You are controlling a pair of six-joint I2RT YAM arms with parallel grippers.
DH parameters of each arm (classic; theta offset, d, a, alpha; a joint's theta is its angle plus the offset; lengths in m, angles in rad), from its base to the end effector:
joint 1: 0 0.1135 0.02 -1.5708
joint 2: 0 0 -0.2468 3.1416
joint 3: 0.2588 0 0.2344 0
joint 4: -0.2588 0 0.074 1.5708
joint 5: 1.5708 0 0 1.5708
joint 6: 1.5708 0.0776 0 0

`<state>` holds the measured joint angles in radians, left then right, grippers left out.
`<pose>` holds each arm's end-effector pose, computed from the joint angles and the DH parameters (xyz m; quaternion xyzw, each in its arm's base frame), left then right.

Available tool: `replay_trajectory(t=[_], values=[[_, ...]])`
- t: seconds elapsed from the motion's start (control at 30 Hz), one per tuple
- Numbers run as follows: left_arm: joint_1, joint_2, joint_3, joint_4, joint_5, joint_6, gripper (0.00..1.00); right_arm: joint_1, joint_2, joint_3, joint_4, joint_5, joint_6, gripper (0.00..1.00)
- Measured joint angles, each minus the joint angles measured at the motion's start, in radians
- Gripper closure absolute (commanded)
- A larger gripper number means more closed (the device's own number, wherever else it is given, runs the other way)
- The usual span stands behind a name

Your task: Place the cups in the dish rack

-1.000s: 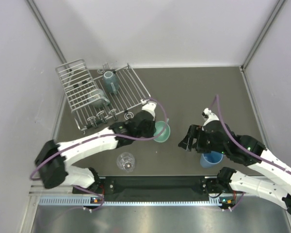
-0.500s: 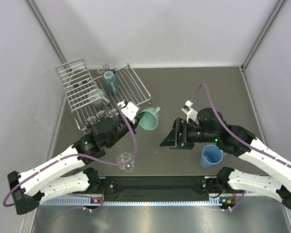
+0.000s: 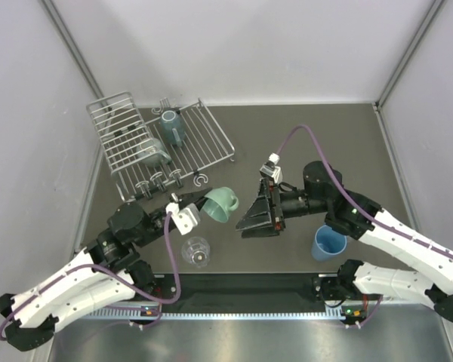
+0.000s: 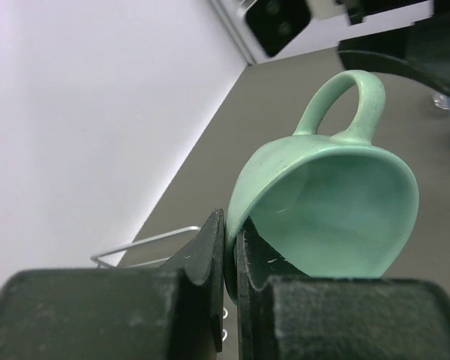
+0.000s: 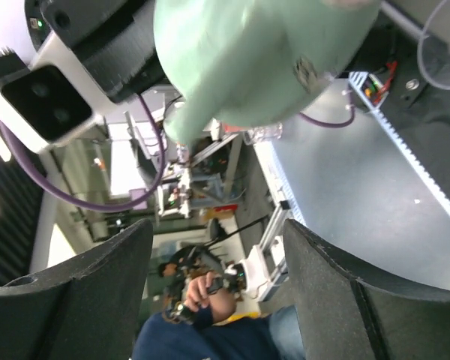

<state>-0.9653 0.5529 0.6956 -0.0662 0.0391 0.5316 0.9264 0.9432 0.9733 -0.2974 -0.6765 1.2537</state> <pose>0.0982 -0.1471 0.3463 0.4729 0.4881 -0.1708 0.7135 0.0990 0.2127 0.3445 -0.0764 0.7727 0.6293 0.0307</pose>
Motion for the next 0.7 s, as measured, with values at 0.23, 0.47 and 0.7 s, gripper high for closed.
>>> replay_trajectory(t=[0.23, 0.47, 0.7], values=[[0.0, -0.104, -0.038, -0.037, 0.104, 0.111, 1.0, 0.0, 0.048, 0.0, 0.087, -0.06, 0.121, 0.38], [0.0, -0.127, -0.04, -0.045, 0.153, 0.183, 1.0, 0.0, 0.085, 0.0, 0.116, -0.07, 0.198, 0.44], [0.0, -0.128, -0.04, -0.071, 0.205, 0.243, 1.0, 0.0, 0.135, 0.0, 0.144, -0.075, 0.254, 0.5]])
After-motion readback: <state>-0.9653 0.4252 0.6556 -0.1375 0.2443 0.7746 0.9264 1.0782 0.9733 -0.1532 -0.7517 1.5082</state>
